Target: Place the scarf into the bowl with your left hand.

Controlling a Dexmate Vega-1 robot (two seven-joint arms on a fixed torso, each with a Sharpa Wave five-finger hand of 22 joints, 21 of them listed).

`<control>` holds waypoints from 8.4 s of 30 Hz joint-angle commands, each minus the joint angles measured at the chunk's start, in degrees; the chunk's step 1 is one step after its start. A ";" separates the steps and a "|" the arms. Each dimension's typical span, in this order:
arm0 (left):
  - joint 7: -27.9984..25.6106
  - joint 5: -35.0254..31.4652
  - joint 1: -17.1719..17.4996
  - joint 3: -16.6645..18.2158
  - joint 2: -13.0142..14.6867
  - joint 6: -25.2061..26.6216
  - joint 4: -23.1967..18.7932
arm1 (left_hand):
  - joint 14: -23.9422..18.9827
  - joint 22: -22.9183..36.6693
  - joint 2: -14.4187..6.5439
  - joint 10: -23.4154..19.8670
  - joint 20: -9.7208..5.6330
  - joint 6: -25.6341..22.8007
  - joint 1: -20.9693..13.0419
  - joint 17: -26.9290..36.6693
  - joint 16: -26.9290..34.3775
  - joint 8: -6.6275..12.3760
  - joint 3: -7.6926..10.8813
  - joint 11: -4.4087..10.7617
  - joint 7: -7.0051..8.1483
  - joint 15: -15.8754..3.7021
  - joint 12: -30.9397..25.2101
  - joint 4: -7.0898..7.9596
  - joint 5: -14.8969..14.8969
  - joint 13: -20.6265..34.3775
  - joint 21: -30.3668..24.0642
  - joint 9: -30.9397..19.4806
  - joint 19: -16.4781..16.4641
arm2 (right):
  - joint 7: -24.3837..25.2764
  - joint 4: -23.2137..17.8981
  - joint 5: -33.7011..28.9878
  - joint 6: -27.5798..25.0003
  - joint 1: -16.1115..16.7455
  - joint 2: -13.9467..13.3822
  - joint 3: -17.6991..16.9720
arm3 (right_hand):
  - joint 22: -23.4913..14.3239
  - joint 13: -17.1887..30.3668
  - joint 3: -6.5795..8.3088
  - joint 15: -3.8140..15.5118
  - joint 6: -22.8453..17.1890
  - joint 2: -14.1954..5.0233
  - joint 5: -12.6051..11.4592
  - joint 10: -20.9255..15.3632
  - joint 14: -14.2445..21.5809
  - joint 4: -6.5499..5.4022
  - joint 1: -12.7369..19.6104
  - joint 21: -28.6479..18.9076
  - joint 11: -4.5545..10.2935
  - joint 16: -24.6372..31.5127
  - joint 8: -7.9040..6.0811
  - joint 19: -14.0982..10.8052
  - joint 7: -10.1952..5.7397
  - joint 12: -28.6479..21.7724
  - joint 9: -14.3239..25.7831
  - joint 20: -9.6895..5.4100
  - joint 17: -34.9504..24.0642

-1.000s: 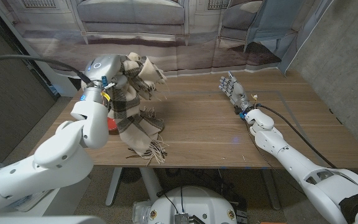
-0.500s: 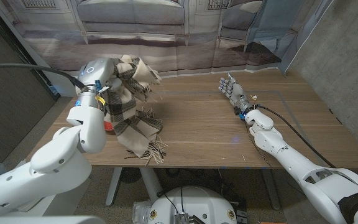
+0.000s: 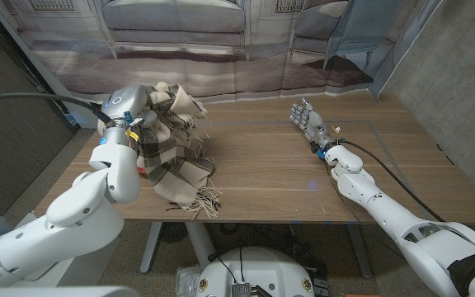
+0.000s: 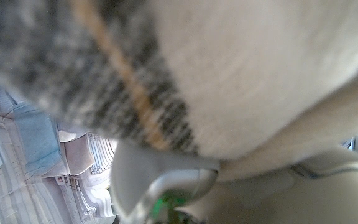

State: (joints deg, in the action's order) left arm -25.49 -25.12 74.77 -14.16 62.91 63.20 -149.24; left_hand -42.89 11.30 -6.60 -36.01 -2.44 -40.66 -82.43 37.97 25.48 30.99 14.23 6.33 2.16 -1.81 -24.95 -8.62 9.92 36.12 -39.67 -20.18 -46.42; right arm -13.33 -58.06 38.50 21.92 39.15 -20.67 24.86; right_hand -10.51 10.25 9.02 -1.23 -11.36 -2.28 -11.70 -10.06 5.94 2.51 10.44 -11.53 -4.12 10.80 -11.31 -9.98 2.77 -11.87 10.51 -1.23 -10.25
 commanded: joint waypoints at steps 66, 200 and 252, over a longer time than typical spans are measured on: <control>0.36 7.13 0.64 4.77 -5.24 -9.20 18.44 | -5.20 -0.33 -1.28 -4.72 -4.52 -4.74 -1.23 1.87 -0.54 1.33 3.53 0.19 -0.74 -7.82 0.06 1.05 0.46 3.05 -4.00 0.34 -1.36 | -0.86 4.81 -1.24 -0.30 -3.81 2.88 1.47 | -0.20 0.32 -0.28 0.14 -0.54 -0.49 -0.10 -0.94 0.56 0.33 0.09 -0.24 -0.15 -0.05 0.15 -0.65 0.02 -0.33 0.21 -0.26 -0.26; 6.06 12.12 -11.00 -8.06 -5.82 -9.82 33.47 | 1.19 -1.07 3.28 -0.86 2.78 -5.03 14.83 -2.90 -12.54 -1.17 3.33 3.55 4.32 -6.02 9.35 7.61 1.30 0.81 -3.97 4.54 12.14 | -3.51 10.52 -1.57 1.74 -5.81 5.85 1.86 | -0.19 0.33 -0.66 0.05 -0.65 -0.78 -0.16 -1.16 0.77 0.69 -0.02 -0.18 -0.02 -0.07 0.15 -0.75 -0.04 -0.21 0.21 -0.30 -0.27; 5.05 13.66 -2.71 1.45 -3.60 -8.92 24.53 | 10.16 -0.87 8.41 17.05 6.77 26.46 29.36 -7.13 -14.12 -14.95 -2.45 1.85 8.93 -2.43 14.25 13.29 1.59 -2.78 0.43 6.36 15.41 | -1.89 4.84 -1.24 0.70 -2.72 3.95 1.90 | -0.20 0.33 -0.76 0.05 -0.71 -0.92 -0.12 -1.71 1.16 0.82 -0.04 -0.18 -0.16 0.01 0.15 -0.80 -0.15 -0.35 0.21 -0.17 -0.28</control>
State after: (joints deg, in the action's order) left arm -21.46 -11.65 70.86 -14.30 58.40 52.93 -122.22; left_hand -33.22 10.27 1.64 -19.59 3.88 -14.39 -53.83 30.78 11.59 16.11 11.94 8.20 11.13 -3.06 -10.59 4.42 11.09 33.32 -39.37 -13.83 -30.76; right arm -15.66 -51.90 37.18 22.92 35.72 -16.30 26.73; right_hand -10.51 10.25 8.23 -1.34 -11.67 -2.59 -11.70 -11.26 6.66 3.31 10.13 -11.53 -4.09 10.80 -11.31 -10.28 2.45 -11.87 10.51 -1.54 -10.25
